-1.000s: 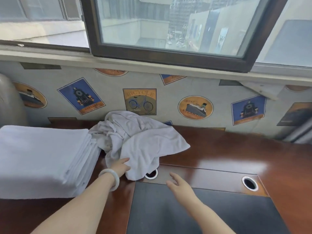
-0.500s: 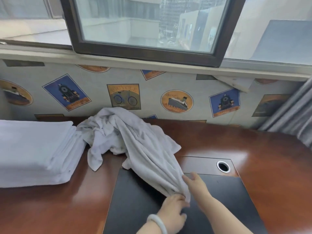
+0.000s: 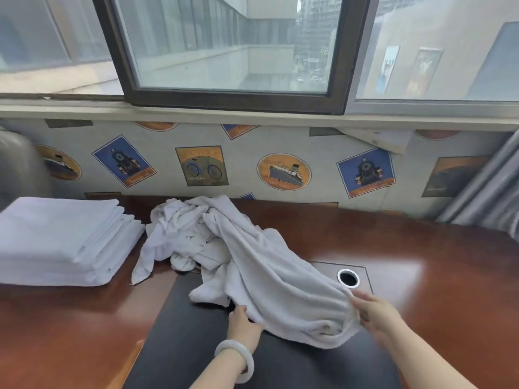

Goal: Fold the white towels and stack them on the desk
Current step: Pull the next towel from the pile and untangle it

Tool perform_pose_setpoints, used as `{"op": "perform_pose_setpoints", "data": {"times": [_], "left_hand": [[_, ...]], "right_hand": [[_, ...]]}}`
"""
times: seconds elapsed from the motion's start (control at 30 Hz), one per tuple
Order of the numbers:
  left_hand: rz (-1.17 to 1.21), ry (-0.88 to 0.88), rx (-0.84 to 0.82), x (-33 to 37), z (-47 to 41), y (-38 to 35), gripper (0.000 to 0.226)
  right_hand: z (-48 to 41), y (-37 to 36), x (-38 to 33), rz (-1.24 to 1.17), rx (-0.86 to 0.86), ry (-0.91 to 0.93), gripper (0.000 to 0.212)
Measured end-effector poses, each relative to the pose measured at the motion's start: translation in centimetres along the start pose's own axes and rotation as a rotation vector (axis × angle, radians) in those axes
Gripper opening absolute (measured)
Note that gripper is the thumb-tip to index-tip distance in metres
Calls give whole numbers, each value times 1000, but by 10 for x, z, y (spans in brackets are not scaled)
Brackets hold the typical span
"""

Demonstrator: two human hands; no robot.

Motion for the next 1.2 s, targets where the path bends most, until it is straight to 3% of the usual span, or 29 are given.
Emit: {"op": "perform_pose_setpoints", "data": {"times": [0.07, 0.13, 0.27, 0.4, 0.47, 0.5, 0.57, 0.67, 0.77, 0.83, 0.93, 1.03, 1.1, 1.2], "left_hand": [[75, 77, -59, -7, -9, 0, 75], [129, 110, -54, -6, -20, -1, 80], [166, 214, 129, -9, -40, 12, 82], [715, 410, 175, -31, -67, 12, 48], [810, 427, 113, -25, -67, 7, 22], [805, 408, 78, -17, -65, 3, 13], [765, 323, -8, 10, -56, -9, 19], [648, 93, -168, 60, -32, -34, 22], [471, -108, -352, 99, -5, -66, 12], [382, -134, -435, 105, 7, -89, 13], [304, -104, -558, 96, 27, -114, 12], [163, 30, -657, 78, 39, -121, 17], [86, 152, -561, 65, 30, -107, 23], [107, 146, -188, 59, -6, -63, 27]], "right_hand": [[-10, 3, 3, -112, 6, -12, 18], [-16, 3, 12, -109, 36, -35, 22], [-27, -6, 36, 110, 51, -117, 30], [-38, -5, 37, 705, 319, -76, 42], [-42, -2, 36, 876, 372, -98, 49], [-44, -5, 34, 867, 326, -101, 46], [-55, -11, 27, 719, 210, -32, 21], [-65, 2, -12, 385, 244, 130, 2], [-52, 13, -63, 133, 209, 220, 15], [-38, 10, -81, 153, 178, 272, 22], [-20, -2, -83, 487, 284, 405, 29], [-15, -30, -43, 663, 131, 371, 16], [-13, -46, -10, 831, 5, 320, 18], [-16, -44, 23, 916, -18, 249, 30]]}}
Point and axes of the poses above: each hand's wrist, its own z-axis away from the middle knuckle, its own y-axis out of the back of the hand, x = y × z, the point moved 7 cm from there along -z, towards the middle knuckle, and after that the axes turned 2 degrees about -y, right-handed, at the moved point
